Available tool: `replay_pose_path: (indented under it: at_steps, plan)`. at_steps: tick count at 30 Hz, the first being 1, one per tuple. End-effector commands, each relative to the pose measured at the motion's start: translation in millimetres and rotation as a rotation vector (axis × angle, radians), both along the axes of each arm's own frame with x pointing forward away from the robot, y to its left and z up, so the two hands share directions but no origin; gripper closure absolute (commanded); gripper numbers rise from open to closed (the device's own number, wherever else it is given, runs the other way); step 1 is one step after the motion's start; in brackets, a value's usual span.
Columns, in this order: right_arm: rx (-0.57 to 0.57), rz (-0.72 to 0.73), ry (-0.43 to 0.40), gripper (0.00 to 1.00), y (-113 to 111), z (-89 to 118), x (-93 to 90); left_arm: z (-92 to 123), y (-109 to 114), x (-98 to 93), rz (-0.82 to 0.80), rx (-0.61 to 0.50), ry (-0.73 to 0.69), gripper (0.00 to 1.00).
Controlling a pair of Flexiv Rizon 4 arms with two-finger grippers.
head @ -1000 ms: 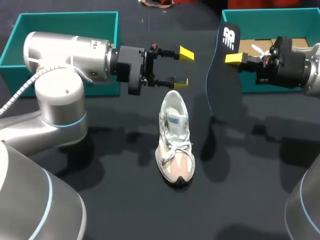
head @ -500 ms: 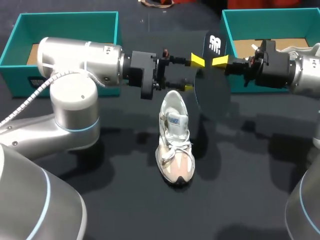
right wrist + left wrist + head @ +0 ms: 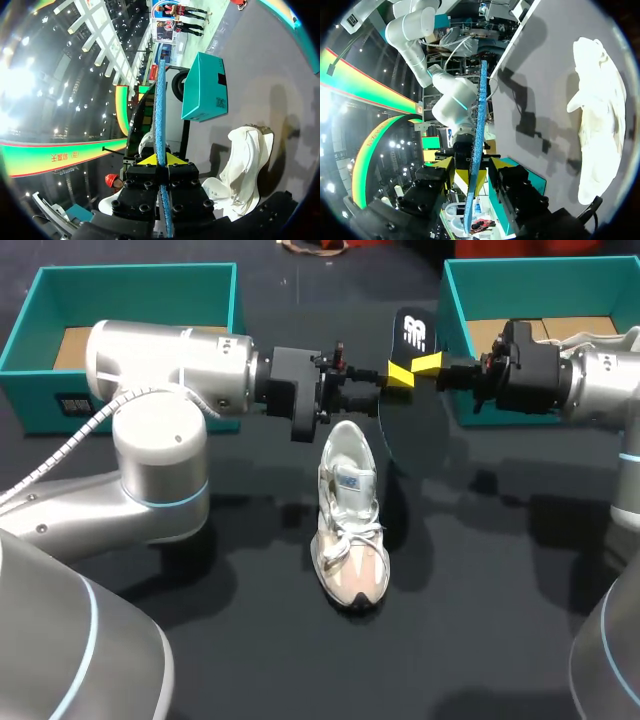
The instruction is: Take the shoe out of the shoebox, open the shoe tongue, remove and reinsert the insole, then place the shoe into the shoebox
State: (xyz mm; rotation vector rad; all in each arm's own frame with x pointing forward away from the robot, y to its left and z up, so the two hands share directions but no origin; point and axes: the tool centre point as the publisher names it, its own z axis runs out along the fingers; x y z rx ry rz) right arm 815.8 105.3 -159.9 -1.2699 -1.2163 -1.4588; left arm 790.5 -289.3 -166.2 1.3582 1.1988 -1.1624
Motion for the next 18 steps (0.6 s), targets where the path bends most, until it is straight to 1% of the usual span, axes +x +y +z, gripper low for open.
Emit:
replay_pose_path:
  at_steps: [1, 3, 5, 7, 9, 16, 17, 18]
  plan:
    - [0.000, 0.011, 0.006, 1.00, 3, -3, 5.4, -2, -5, 2.3, 0.007, 0.003, -0.004, 0.58]
    - [0.001, 0.012, 0.008, 1.00, 4, -3, 6.6, -2, -5, 3.7, 0.012, 0.003, -0.005, 0.62]
    - [0.003, 0.013, 0.010, 1.00, 4, -3, 7.2, -2, -6, 5.2, 0.020, 0.004, -0.008, 0.71]
    - [0.005, 0.013, 0.013, 1.00, 4, -4, 7.4, -2, -7, 6.9, 0.029, 0.009, -0.011, 0.82]
    - [0.006, 0.013, 0.015, 1.00, 5, -4, 7.6, -3, -9, 9.1, 0.031, 0.011, -0.010, 1.00]
    - [0.011, 0.005, 0.015, 1.00, 4, -4, 7.2, -5, -12, 12.6, 0.038, 0.022, -0.011, 1.00]
    - [0.015, -0.001, 0.009, 0.86, 3, -3, 6.7, -5, -12, 12.7, 0.040, 0.024, -0.012, 1.00]
    - [0.015, -0.006, 0.006, 0.62, 1, -2, 5.8, -6, -10, 12.7, 0.041, 0.026, -0.015, 1.00]
